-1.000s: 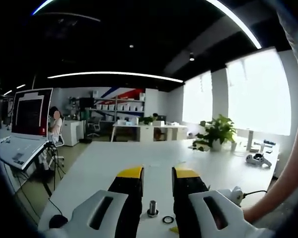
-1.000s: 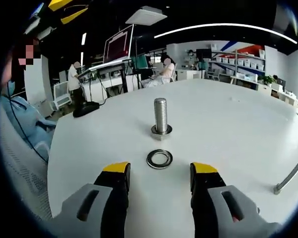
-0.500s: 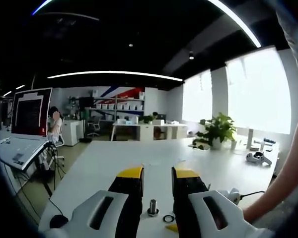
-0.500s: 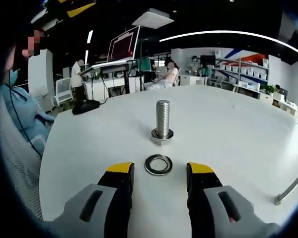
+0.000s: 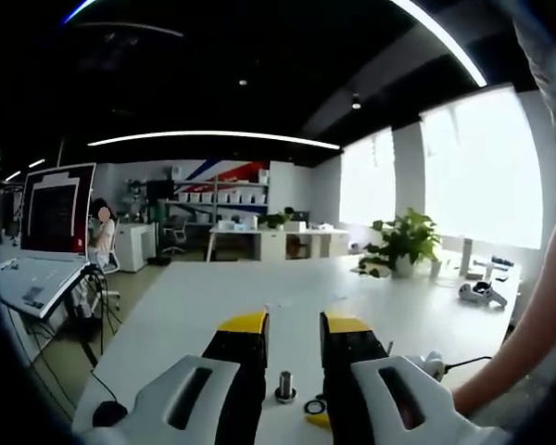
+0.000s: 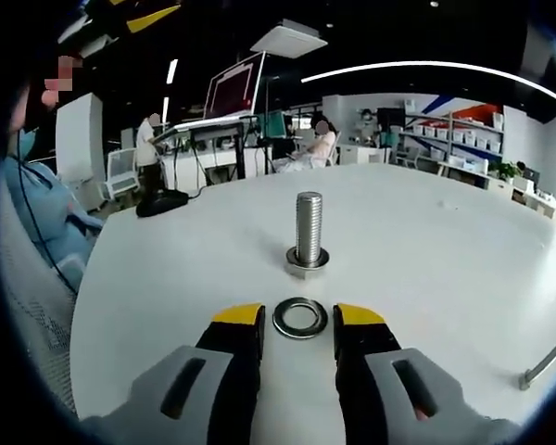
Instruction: Place the washer onto the threaded stud by aligning its center hole with the stud, sliding it down to the base, and recovering from edge contact or off-axis alignment until the washer reaches the visible bottom stop.
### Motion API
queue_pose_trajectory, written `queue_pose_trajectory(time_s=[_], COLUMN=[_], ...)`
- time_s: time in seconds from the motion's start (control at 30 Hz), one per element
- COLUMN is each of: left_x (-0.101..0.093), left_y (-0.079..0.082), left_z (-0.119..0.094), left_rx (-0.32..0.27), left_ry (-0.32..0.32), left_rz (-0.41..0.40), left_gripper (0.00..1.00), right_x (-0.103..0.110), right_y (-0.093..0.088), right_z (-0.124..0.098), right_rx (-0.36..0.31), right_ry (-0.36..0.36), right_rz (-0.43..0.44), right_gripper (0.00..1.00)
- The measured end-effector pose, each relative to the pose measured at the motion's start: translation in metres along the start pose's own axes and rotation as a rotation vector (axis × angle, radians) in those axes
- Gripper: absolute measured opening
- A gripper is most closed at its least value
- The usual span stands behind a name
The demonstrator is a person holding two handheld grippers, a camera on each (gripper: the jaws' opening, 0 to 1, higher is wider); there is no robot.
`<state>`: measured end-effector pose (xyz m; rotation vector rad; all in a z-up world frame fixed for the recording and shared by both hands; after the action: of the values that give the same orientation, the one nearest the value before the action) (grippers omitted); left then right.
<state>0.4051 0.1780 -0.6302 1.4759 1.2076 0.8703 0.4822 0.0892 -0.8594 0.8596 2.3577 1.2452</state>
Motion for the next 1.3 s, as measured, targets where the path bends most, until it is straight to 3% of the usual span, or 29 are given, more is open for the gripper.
queue_pose_trajectory(time_s=[0.1, 0.97, 1.3], left_x=[0.000, -0.002, -0.002], left_y=[-0.001, -0.001, 0.000], left_z=[0.001, 0.001, 0.000], left_rx=[0.005, 0.010, 0.008], left_ry=[0.000, 0.003, 0.004], left_rz=[-0.001, 0.022, 0.024], left_gripper=[0.19, 0.19, 0.19], right_x=[0.001, -0.006, -0.003], right_y=[0.002, -0.005, 0.008], right_z=[0.001, -0.004, -0.009], right_rx=[-0.003, 0.036, 0.010], right_ry=[0.008, -0.003, -0.014], right_rz=[-0.006, 0.002, -0.027], right_gripper=[0.27, 0.26, 0.26])
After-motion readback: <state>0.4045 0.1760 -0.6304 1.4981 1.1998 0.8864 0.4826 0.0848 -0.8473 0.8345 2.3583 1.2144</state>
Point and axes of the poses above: the point that each gripper's makers call its tool centre point, and the gripper's own axes: z roughly forward along the fingers, x roughly to its left, y roughly out of its top, the point moved 2 cm from there along -z, roughly backward along the fingers, and after that the axes turned 11 degrees about x, right-handed, at the moved point
